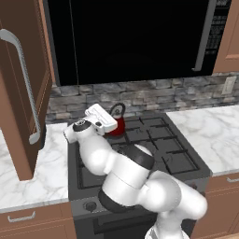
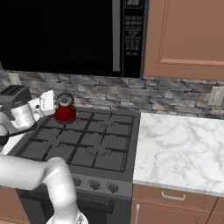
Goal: Pick the kettle from the cabinet and place it on a stove burner. Then pick the pot from the counter and place it on another stove burner. Finally, turn both burners on.
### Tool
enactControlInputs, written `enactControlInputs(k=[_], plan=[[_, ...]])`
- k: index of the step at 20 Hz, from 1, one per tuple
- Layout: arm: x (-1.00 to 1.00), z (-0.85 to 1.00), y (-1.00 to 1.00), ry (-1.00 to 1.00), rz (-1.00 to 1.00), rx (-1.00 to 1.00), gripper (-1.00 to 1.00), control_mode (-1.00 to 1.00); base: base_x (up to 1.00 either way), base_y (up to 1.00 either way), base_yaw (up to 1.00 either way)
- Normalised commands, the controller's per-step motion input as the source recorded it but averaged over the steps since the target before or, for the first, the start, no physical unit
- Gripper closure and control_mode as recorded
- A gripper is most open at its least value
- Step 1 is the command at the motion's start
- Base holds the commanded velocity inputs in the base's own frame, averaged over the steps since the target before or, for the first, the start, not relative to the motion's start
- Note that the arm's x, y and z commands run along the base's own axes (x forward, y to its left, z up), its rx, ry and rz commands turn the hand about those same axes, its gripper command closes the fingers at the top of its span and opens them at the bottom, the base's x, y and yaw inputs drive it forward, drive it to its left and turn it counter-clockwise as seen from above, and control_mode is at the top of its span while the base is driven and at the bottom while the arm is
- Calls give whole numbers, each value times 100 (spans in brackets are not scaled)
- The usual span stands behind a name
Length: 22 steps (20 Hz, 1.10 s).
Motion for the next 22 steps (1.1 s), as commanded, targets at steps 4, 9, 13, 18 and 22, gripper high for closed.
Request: enactControlInputs(k=[4, 9, 13, 18, 22], plan=[[21, -31, 5, -9, 0, 0, 100, -100, 0, 0, 0], [11, -15, 3, -2, 0, -2, 100, -100, 0, 0, 0], [25, -12, 8, -4, 0, 0, 100, -100, 0, 0, 0], [32, -9, 9, 0, 0, 0, 100, -100, 0, 0, 0], [29, -11, 14, 0, 0, 0, 100, -100, 0, 0, 0]])
